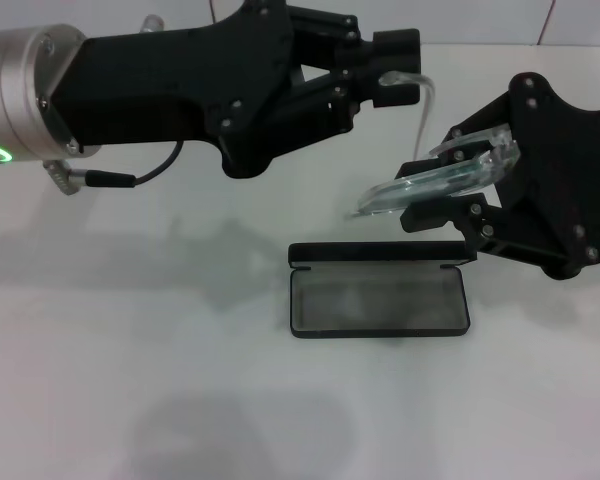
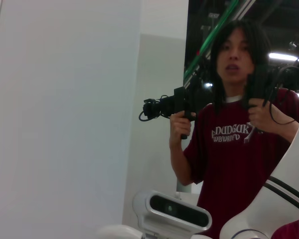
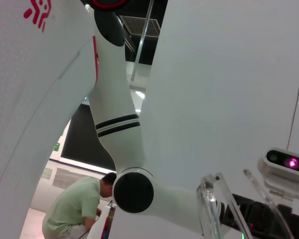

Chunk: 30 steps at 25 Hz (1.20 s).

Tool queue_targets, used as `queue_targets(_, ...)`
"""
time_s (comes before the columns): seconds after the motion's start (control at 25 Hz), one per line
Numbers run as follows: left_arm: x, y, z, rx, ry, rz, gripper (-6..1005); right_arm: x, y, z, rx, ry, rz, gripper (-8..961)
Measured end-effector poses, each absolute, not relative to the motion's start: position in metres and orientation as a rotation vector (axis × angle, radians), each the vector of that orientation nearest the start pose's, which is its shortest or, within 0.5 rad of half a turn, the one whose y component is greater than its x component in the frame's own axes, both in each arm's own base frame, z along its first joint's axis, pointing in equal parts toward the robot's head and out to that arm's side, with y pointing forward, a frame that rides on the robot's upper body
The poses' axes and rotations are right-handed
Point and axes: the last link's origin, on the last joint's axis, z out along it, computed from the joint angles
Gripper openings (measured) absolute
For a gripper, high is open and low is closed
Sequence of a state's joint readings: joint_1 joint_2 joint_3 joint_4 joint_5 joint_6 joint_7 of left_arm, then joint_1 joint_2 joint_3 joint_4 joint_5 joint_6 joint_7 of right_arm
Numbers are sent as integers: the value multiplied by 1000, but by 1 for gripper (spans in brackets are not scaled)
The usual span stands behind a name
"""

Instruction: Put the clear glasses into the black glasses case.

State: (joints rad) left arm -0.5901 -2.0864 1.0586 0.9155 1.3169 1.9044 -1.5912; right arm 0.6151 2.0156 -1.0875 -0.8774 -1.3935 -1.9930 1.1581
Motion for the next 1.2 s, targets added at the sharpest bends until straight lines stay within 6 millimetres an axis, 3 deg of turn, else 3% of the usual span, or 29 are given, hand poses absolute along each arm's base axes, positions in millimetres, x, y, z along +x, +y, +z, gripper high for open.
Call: queue_targets(1.2, -104, 307, 43, -2945, -6, -1566, 128, 128, 307, 46, -2861, -588, 1346, 137)
